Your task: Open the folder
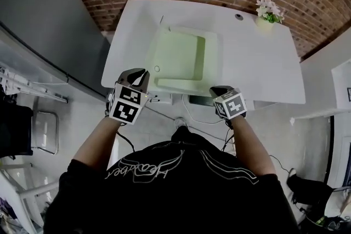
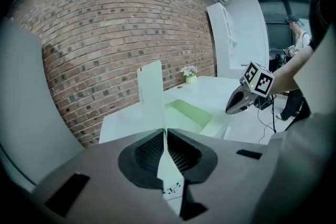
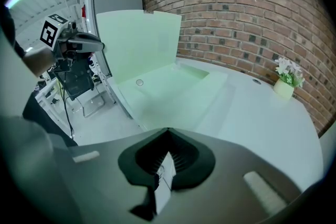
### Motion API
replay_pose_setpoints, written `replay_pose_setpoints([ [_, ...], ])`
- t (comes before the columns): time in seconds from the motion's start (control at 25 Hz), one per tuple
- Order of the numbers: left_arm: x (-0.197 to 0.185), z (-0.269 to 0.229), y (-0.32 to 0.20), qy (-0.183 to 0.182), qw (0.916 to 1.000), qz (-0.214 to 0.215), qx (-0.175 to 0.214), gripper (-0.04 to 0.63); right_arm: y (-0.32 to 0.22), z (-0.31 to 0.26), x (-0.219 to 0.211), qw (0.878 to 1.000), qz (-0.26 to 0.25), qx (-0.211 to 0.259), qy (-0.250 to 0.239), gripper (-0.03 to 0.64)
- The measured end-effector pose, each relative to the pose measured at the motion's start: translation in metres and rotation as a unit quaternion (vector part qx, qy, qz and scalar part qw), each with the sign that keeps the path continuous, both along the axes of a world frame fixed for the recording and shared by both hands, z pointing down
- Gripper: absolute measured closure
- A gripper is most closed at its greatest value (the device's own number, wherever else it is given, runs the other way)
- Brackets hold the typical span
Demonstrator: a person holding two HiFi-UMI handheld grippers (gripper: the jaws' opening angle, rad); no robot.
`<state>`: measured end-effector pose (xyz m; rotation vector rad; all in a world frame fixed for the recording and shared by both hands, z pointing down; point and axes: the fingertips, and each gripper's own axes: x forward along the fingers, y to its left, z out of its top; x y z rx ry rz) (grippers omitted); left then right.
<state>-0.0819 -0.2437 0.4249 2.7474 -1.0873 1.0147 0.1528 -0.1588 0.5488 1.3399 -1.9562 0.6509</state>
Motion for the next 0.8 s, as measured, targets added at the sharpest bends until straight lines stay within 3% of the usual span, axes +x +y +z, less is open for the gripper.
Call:
replay_pose_setpoints([
  [0.8, -0.035, 0.014, -0.012, 0.065, 0.9933, -0.076, -0.058, 0.572, 0.000, 0.002, 0.015, 1.000, 0.000, -0.001, 0.021, 0.614],
])
